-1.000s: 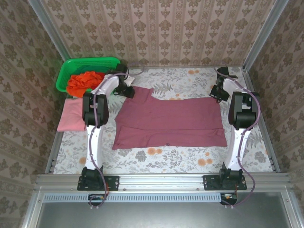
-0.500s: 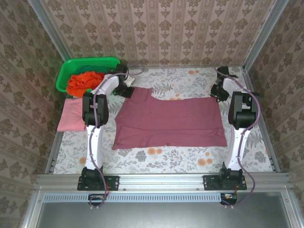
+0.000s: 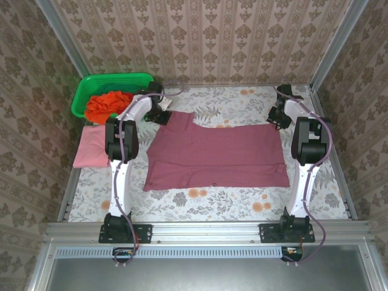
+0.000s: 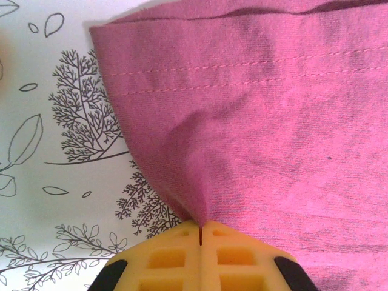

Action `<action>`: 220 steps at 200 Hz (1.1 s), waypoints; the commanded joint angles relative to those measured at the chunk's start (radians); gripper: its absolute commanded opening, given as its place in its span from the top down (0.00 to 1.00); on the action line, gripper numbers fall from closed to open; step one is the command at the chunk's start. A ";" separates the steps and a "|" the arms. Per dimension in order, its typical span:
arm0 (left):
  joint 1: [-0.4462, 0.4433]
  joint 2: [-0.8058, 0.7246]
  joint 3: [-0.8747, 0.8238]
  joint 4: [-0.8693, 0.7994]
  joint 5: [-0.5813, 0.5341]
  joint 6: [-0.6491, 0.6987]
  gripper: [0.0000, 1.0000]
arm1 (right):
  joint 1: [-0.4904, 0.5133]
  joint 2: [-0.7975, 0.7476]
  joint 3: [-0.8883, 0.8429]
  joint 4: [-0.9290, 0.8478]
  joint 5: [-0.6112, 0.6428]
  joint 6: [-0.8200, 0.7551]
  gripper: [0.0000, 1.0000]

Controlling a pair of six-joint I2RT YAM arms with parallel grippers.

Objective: Fold and stack the t-shirts

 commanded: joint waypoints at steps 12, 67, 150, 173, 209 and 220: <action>-0.005 0.025 0.005 -0.057 0.017 0.017 1.00 | 0.009 0.043 0.058 -0.055 -0.027 -0.016 0.60; -0.003 0.025 0.004 -0.058 0.018 0.019 1.00 | 0.011 0.090 0.100 -0.132 0.005 -0.036 0.76; -0.003 -0.071 -0.093 0.044 0.059 0.019 1.00 | 0.011 -0.042 0.040 -0.057 -0.023 -0.023 1.00; -0.003 -0.155 -0.148 0.105 0.070 0.009 1.00 | 0.010 -0.121 -0.015 -0.023 -0.020 -0.026 1.00; 0.000 -0.261 -0.198 0.151 0.078 0.013 1.00 | 0.010 -0.239 -0.117 0.016 -0.023 -0.031 1.00; 0.003 -0.287 -0.211 0.156 0.082 0.013 1.00 | 0.010 -0.276 -0.151 0.029 -0.023 -0.031 1.00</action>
